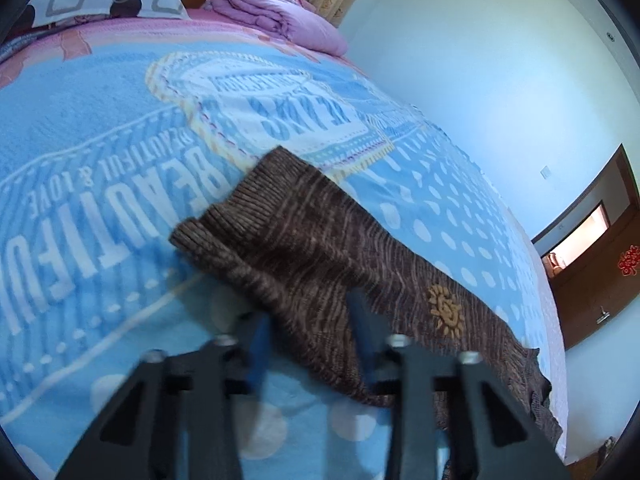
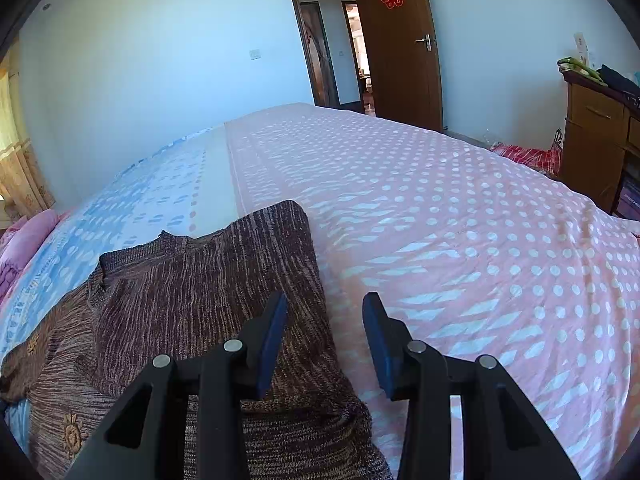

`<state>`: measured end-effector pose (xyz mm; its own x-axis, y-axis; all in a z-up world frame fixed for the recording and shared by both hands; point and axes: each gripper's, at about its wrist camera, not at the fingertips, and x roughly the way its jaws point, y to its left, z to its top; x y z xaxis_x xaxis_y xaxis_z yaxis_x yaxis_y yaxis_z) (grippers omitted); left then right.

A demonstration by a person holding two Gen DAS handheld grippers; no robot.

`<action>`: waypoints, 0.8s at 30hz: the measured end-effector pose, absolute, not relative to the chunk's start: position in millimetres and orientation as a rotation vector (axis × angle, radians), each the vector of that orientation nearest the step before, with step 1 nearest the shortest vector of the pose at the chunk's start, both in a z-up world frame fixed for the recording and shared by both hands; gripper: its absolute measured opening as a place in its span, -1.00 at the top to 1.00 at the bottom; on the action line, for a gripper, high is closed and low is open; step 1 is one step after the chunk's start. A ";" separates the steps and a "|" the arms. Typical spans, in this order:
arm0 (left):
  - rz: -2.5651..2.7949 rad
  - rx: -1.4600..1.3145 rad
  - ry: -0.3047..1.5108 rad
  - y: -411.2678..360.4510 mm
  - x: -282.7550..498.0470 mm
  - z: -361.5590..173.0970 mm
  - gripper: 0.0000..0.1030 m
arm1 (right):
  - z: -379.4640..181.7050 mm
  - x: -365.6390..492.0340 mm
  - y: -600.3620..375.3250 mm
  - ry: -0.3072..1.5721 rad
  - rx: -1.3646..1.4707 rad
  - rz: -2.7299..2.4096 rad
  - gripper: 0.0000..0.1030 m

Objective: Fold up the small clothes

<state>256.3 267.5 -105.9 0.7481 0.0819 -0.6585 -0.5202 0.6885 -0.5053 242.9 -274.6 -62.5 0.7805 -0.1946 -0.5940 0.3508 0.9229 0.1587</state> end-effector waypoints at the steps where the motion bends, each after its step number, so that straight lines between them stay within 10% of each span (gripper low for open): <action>1: 0.344 -0.755 0.658 267.5 257.9 -108.2 0.87 | -63.0 243.3 -275.1 0.612 0.270 -0.298 0.20; 11: 0.312 -0.529 0.599 220.4 285.6 -66.8 0.87 | -65.7 242.9 -279.1 0.621 0.296 -0.294 0.19; 24: -0.231 -0.009 0.571 -46.3 281.4 -44.9 0.87 | -67.7 244.1 -281.6 0.631 0.313 -0.277 0.19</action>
<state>281.4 -46.3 -44.9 0.8164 -0.2188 -0.5344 0.2140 0.9742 -0.0721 244.1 -281.6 -67.7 0.7735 -0.1571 -0.6140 0.3453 0.9168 0.2005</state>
